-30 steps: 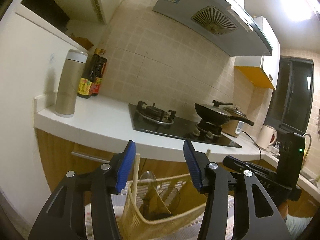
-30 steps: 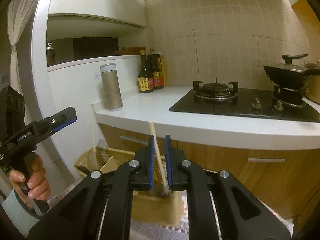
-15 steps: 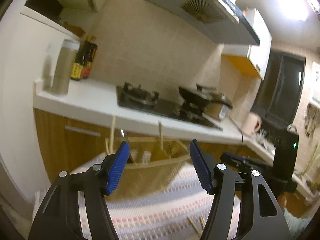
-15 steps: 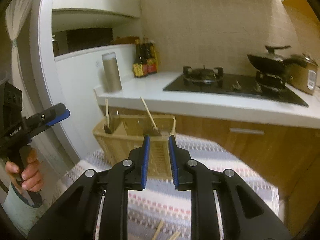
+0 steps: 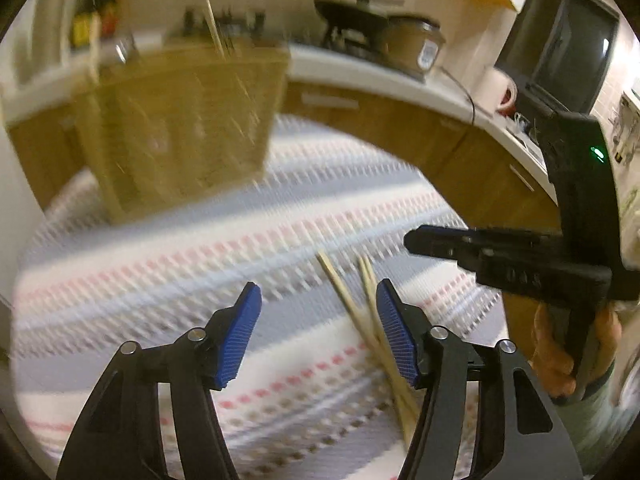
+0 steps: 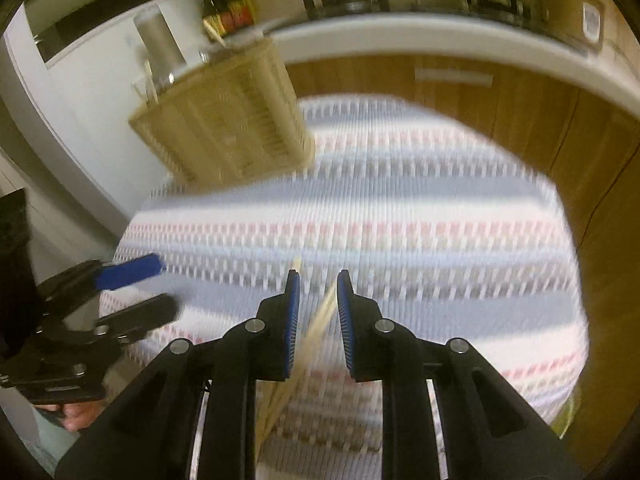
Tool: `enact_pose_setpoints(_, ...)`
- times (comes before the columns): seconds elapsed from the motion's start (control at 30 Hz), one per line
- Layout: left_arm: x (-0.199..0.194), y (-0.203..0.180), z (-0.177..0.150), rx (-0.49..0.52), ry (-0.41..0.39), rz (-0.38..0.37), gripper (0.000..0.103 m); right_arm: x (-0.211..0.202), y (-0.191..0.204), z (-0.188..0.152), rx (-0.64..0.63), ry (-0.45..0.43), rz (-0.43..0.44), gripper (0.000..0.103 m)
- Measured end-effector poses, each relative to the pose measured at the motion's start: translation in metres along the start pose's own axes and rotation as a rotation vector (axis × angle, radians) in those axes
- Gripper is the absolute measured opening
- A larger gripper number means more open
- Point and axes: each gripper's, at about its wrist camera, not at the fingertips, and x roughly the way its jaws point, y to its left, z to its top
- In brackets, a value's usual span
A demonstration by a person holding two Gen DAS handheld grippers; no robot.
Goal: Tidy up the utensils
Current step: 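Move both tools back down to the remaining chopsticks on the cloth, then grasp one chopstick with the left tool while the right tool grasps a chopstick pair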
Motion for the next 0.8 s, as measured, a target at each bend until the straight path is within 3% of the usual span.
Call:
enact_pose_setpoints(0.13, 0.026, 0.003, 0.0, -0.049, 0.053, -0.01, 0.056, 0.0, -0.013, -0.023, 0.043, 0.017, 0.019, 0.017)
enact_pose_setpoints(0.37, 0.056, -0.011, -0.005, 0.001, 0.104, 0.113, 0.054, 0.003, -0.026, -0.042, 0.088, 0.036, 0.037, 0.017)
enact_pose_setpoints(0.67, 0.084, -0.048, 0.003, 0.138, 0.194, 0.214, 0.034, 0.0, -0.031, -0.045, 0.104, 0.028, 0.048, 0.017)
enact_pose_setpoints(0.8, 0.094, -0.055, 0.004, 0.203, 0.227, 0.264, 0.019, 0.0, -0.038, -0.045, 0.13, 0.039, 0.051, 0.017)
